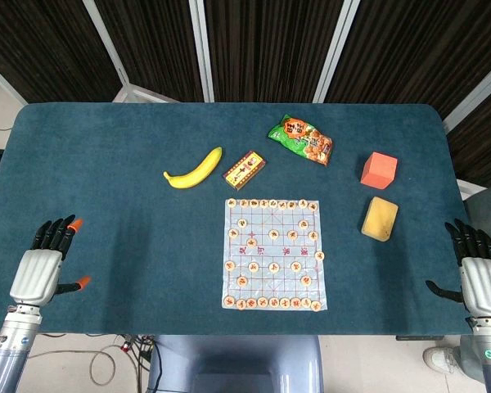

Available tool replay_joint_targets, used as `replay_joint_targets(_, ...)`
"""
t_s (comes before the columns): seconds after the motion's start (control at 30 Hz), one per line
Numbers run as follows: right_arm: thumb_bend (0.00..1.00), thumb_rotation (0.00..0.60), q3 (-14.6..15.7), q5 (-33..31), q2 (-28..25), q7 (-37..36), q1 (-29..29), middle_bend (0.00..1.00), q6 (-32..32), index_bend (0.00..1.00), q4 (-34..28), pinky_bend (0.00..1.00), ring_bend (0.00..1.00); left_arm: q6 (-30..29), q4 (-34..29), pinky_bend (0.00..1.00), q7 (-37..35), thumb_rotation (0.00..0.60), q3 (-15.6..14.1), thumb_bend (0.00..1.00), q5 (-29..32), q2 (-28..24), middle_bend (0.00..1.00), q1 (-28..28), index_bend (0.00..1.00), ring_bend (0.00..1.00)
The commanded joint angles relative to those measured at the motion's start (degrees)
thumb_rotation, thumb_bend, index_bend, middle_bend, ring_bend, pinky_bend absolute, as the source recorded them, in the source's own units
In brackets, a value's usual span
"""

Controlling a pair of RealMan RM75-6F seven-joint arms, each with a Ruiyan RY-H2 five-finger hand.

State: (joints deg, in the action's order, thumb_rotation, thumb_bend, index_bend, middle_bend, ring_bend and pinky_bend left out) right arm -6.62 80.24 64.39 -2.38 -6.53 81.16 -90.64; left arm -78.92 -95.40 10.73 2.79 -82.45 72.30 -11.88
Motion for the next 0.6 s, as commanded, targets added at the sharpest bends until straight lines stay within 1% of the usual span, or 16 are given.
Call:
replay_joint_targets(0.03, 0.13, 0.600, 0.0, 0.0, 0.0, -0.1, 0.0, 0.00, 0.0, 0.00, -0.1, 0.00, 0.00, 0.1, 0.0, 0.00, 0.0, 0.600, 0.0, 0.00, 0.1, 0.0, 0.00, 0.0, 0.00, 0.00)
replay_joint_targets(0.27, 0.13, 0.600, 0.2, 0.7, -0.5, 0.0, 0.0, 0.00, 0.1, 0.00, -0.7, 0.00, 0.00, 0.0, -0.3, 0.00, -0.4, 0.600, 0.1, 0.00, 0.2, -0.1, 0.00, 0.0, 0.00, 0.00)
replay_joint_targets(0.47, 0.13, 0.600, 0.4, 1.8, -1.5, 0.0, -0.2, 0.00, 0.3, 0.00, -2.6, 0.00, 0.00, 0.0, -0.5, 0.00, -0.8, 0.600, 0.2, 0.00, 0.3, -0.3, 0.00, 0.1, 0.00, 0.00)
replay_joint_targets(0.6, 0.13, 0.600, 0.1, 1.6, -2.5, -0.1, -0.8, 0.00, -0.8, 0.00, -4.6, 0.00, 0.00, 0.0, -0.6, 0.00, -1.0, 0.600, 0.3, 0.00, 0.5, -0.4, 0.00, 0.1, 0.00, 0.00)
